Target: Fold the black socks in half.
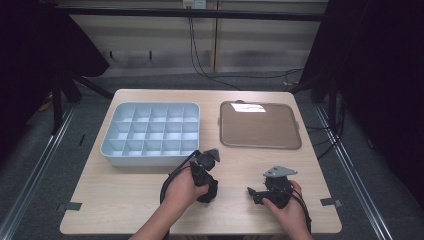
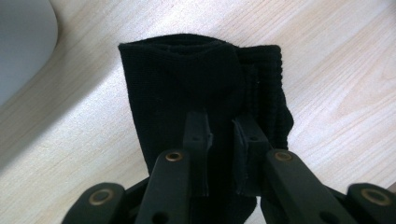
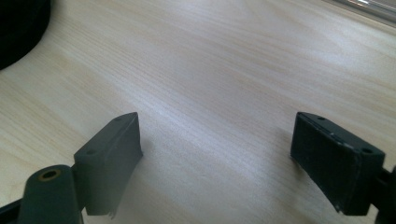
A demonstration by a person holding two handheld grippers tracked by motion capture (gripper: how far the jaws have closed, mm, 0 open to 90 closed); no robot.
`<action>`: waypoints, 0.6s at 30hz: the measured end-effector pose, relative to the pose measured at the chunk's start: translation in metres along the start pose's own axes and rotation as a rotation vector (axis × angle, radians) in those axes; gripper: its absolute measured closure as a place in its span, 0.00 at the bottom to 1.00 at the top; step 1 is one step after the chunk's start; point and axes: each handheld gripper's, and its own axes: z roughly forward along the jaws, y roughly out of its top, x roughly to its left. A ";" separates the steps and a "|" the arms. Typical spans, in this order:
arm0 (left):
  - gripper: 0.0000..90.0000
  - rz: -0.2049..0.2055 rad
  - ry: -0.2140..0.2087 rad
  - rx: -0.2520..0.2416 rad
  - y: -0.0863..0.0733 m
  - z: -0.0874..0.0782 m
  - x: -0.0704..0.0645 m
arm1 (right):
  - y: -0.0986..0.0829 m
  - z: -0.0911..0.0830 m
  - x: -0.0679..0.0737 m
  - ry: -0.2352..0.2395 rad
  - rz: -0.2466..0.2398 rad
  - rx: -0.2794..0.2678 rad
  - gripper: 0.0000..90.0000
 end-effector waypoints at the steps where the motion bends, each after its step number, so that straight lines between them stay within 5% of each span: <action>1: 0.85 -0.005 -0.009 -0.003 0.000 0.000 0.001 | 0.000 0.000 0.000 -0.002 0.001 -0.004 0.16; 13: 0.65 -0.037 -0.082 -0.035 -0.003 -0.006 0.006 | -0.002 0.002 0.000 -0.002 0.010 -0.034 0.16; 18: 0.64 -0.030 -0.096 -0.036 -0.003 -0.008 0.003 | -0.002 0.003 0.000 -0.003 0.010 -0.041 0.16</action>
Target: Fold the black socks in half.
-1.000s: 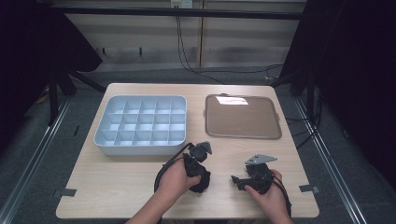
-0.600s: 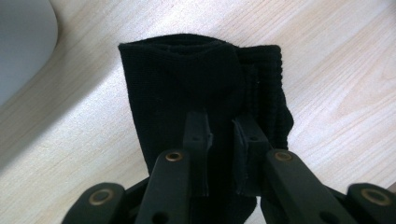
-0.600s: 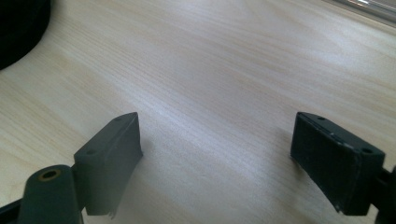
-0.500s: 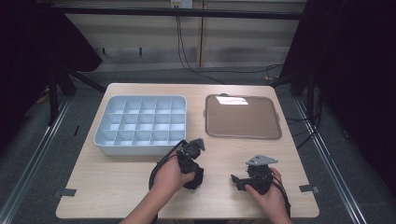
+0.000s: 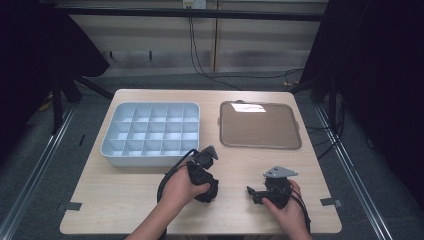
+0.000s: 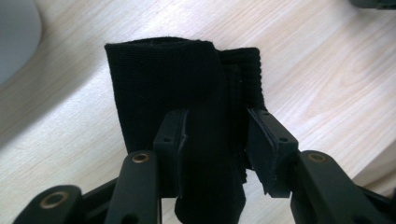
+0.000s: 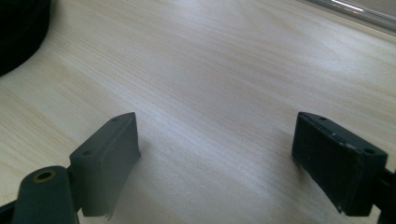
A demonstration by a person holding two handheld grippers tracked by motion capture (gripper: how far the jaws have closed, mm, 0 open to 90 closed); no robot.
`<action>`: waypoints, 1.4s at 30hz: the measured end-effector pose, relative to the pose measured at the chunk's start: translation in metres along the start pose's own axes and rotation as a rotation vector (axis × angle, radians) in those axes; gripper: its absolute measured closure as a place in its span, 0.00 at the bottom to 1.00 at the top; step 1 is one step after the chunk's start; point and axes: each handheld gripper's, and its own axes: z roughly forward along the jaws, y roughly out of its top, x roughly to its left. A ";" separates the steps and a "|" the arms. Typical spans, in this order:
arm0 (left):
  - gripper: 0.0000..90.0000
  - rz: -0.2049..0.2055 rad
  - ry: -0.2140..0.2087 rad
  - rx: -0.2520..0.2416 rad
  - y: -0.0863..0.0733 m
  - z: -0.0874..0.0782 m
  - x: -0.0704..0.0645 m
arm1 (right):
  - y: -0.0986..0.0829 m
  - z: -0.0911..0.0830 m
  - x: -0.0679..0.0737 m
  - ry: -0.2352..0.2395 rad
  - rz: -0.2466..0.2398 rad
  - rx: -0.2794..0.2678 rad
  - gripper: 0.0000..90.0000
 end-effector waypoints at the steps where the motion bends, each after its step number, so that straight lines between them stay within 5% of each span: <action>1: 0.64 -0.002 -0.003 -0.004 0.000 0.000 -0.001 | 0.000 0.000 0.000 0.000 -0.003 0.000 0.16; 26: 0.66 -0.016 -0.045 -0.021 0.005 -0.015 -0.002 | -0.001 0.001 0.000 -0.012 0.006 -0.013 0.15; 37: 0.70 -0.012 -0.045 0.011 0.010 0.002 -0.010 | -0.001 0.001 0.000 -0.012 0.004 -0.014 0.15; 42: 0.71 0.008 -0.006 0.032 0.012 0.010 -0.017 | -0.001 0.001 0.000 -0.016 0.004 -0.013 0.15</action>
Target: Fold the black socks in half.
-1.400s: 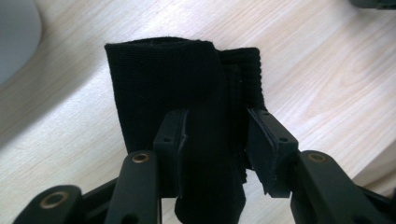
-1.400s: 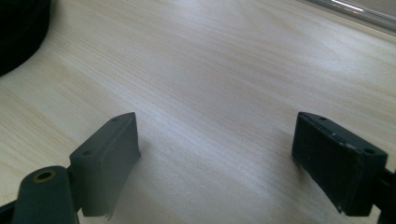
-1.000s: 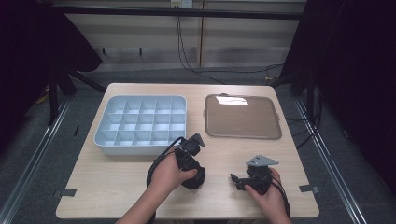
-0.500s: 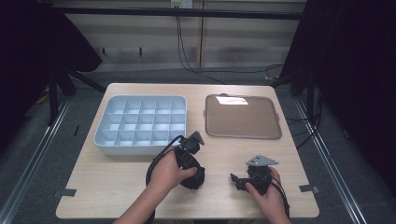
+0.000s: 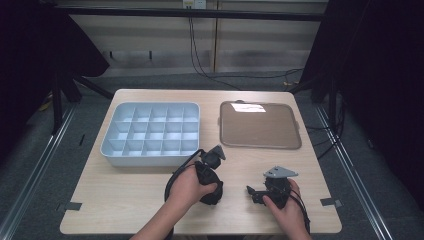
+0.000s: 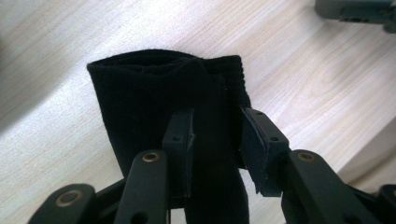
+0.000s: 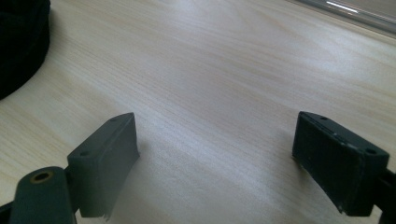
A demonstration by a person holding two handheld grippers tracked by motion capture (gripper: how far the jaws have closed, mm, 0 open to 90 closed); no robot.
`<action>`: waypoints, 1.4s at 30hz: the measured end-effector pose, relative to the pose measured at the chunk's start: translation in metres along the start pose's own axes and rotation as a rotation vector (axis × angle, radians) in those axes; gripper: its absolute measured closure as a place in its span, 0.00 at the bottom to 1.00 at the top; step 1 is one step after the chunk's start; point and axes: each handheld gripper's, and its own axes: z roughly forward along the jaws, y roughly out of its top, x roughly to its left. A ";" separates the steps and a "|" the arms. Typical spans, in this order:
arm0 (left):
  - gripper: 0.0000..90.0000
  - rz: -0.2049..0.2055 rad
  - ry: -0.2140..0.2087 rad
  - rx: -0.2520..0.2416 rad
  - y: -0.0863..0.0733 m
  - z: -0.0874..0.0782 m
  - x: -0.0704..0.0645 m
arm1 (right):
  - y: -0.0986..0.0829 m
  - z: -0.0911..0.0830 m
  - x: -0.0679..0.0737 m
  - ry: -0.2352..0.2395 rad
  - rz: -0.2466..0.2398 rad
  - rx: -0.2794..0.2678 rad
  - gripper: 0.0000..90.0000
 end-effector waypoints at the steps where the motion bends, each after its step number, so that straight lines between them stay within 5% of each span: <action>1: 0.70 0.000 0.007 0.003 0.000 0.001 -0.001 | 0.000 0.000 0.000 0.000 0.005 0.000 0.15; 11: 0.70 -0.018 0.052 0.023 0.005 0.008 -0.006 | 0.000 0.000 0.001 0.000 0.007 -0.001 0.15; 16: 0.74 -0.051 0.012 0.025 0.006 0.008 0.001 | 0.000 0.000 0.001 -0.001 0.010 0.000 0.15; 26: 0.70 -0.043 -0.023 0.010 0.003 0.002 0.004 | 0.000 0.000 0.001 -0.001 0.012 0.001 0.15; 42: 0.70 -0.039 -0.031 0.006 0.003 -0.022 0.004 | 0.001 0.000 0.001 -0.001 0.016 -0.001 0.15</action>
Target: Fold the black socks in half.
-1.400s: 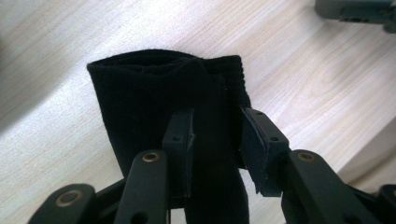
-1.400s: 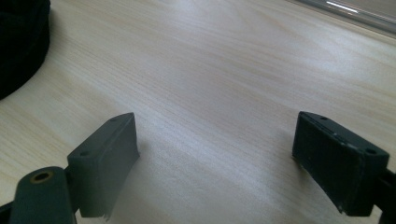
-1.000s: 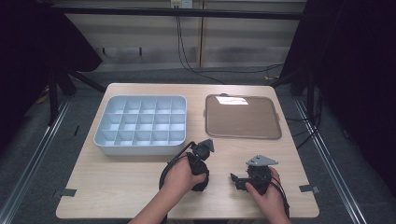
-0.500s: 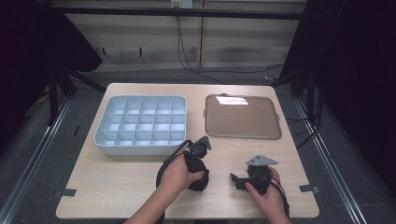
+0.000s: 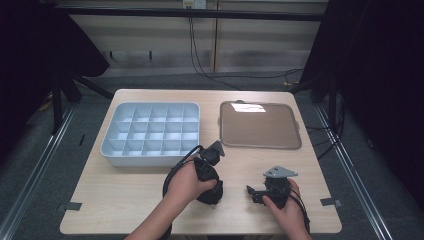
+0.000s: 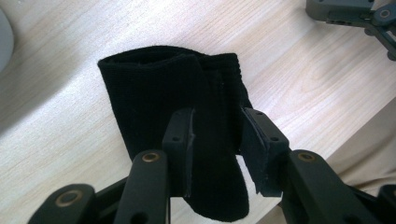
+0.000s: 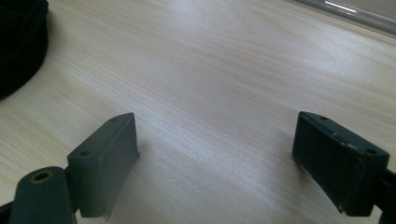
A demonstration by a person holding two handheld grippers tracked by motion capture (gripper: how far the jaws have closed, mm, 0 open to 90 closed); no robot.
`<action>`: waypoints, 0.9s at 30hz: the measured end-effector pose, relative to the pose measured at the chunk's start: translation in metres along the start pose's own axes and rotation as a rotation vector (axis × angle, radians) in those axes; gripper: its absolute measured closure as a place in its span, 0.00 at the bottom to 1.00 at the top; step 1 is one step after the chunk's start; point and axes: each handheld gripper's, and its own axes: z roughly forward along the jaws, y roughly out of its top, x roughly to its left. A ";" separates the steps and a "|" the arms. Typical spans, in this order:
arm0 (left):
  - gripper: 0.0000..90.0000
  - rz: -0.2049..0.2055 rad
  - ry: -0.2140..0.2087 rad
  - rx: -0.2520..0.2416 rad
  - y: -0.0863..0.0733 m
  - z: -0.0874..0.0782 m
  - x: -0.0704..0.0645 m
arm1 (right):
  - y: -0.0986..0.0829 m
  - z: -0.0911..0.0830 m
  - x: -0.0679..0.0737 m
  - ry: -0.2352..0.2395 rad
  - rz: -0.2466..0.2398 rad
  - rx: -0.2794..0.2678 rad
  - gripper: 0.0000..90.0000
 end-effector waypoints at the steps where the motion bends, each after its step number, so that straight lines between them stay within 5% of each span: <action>1: 0.70 -0.004 0.001 -0.005 0.000 -0.001 0.000 | 0.000 0.000 0.000 0.000 0.001 0.000 0.15; 21: 0.71 0.000 -0.008 -0.025 0.004 -0.010 0.001 | 0.000 0.000 0.000 -0.001 0.000 0.000 0.15; 27: 0.86 -0.001 0.000 -0.017 0.005 -0.012 0.003 | 0.000 0.000 0.000 -0.001 0.000 0.000 0.15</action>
